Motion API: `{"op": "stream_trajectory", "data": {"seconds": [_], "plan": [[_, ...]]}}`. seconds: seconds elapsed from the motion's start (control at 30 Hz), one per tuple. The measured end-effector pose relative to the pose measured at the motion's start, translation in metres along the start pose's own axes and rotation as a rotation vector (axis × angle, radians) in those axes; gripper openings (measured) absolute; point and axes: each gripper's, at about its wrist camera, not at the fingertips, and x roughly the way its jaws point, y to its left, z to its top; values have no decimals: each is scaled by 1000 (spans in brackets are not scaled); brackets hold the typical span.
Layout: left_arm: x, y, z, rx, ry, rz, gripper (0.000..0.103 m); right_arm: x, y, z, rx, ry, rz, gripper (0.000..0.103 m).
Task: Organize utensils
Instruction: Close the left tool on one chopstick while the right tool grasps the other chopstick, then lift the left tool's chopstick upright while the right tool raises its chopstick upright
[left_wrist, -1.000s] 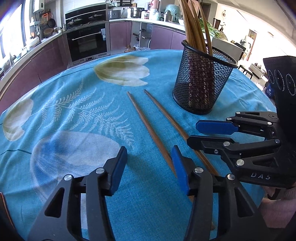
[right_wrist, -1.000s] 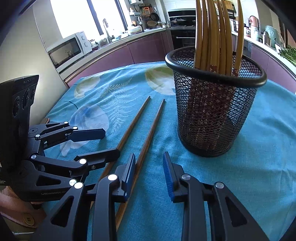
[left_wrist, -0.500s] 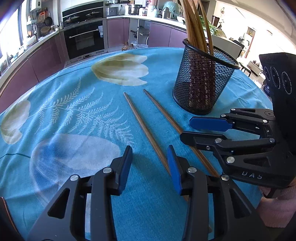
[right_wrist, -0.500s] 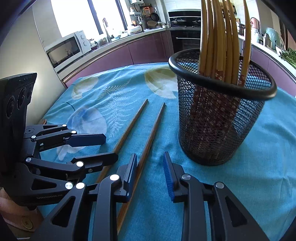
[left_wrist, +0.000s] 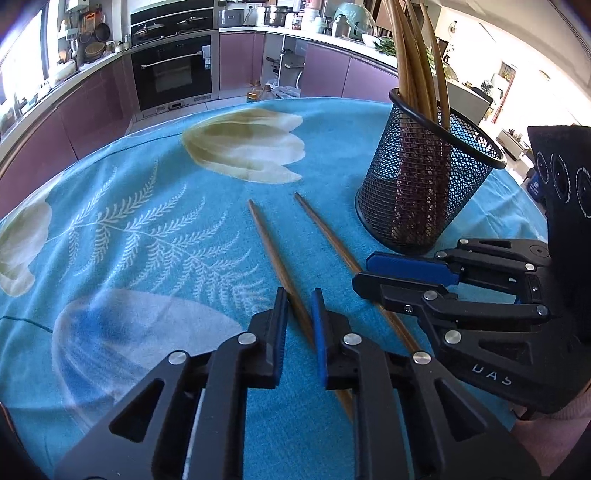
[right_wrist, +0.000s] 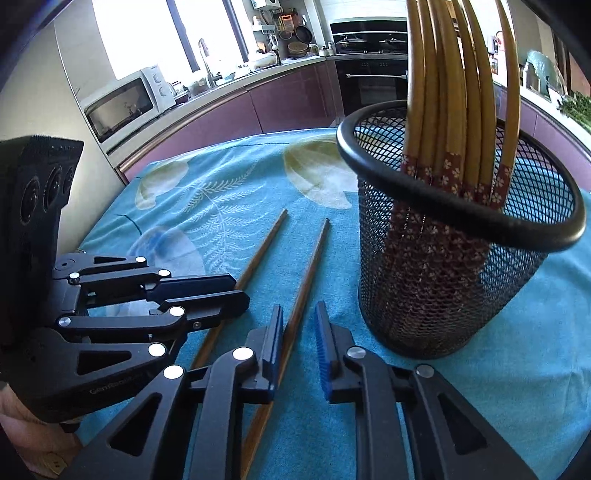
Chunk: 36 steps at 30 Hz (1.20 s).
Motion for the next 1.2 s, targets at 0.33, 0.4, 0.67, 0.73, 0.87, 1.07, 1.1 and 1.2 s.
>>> {"op": "stream_trajectory", "data": {"seconds": [0.33, 0.4, 0.67, 0.73, 0.87, 1.07, 1.1, 1.2], "plan": [[-12, -1, -10, -49, -24, -10, 8, -18, -4, -4, 40, -42, 40, 6], [-15, -3, -13, -44, -27, -14, 8, -20, -1, -6, 27, -36, 60, 6], [-11, -7, -20, -13, 11, -26, 8, -11, 7, -10, -13, 13, 47, 7], [-9, -7, -20, -10, 11, -30, 9, -9, 9, -11, -30, 23, 24, 9], [-4, -11, -15, 17, 11, -16, 9, -9, 11, -14, -46, 21, 12, 11], [-2, -15, -11, 9, 4, -3, 8, -12, 4, -14, -15, 6, 30, 7], [-3, -15, -11, 7, 0, -2, 8, -14, 3, -14, -9, -2, 36, 7], [-8, -15, -10, 3, -17, -4, 7, -24, -1, -12, -1, -29, 50, 6]]}}
